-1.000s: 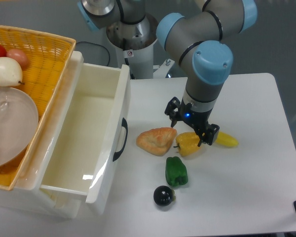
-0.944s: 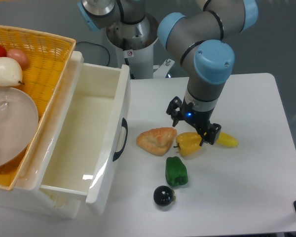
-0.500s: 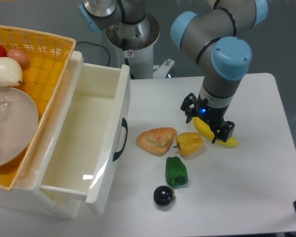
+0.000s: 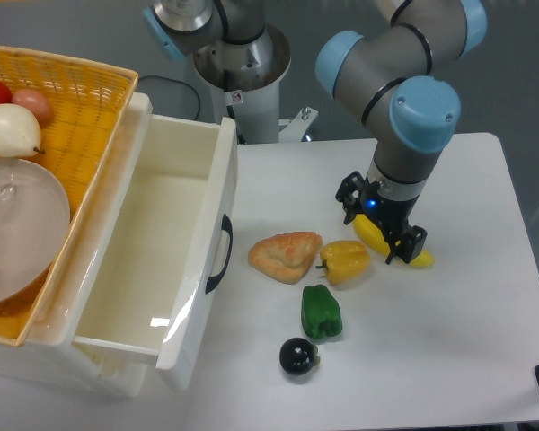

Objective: Pick up the yellow pepper
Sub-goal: 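Shift the gripper toward the yellow pepper and lower around it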

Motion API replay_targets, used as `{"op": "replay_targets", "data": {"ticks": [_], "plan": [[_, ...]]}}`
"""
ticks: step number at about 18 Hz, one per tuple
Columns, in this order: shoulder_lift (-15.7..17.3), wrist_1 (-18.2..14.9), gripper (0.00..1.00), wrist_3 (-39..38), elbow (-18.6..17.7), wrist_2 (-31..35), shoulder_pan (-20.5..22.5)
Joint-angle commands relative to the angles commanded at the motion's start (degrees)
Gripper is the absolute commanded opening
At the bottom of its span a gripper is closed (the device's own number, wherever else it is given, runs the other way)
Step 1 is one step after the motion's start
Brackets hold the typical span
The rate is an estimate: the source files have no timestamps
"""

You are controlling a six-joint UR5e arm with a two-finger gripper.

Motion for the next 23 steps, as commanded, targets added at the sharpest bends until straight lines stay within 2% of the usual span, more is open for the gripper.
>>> {"op": "replay_targets", "data": {"ticks": [8, 10, 16, 20, 23], "plan": [[-1.49, 0.27, 1.00, 1.58, 0.00, 2.02, 0.88], [-1.67, 0.36, 1.00, 4.82, -1.83, 3.68, 0.53], [-1.94, 0.62, 1.00, 5.10, -6.41, 3.69, 0.79], [-2.37, 3.34, 1.00, 4.75, -8.87, 1.15, 0.62], [-3.42, 4.49, 1.00, 4.49, -9.14, 1.14, 0.26]]}}
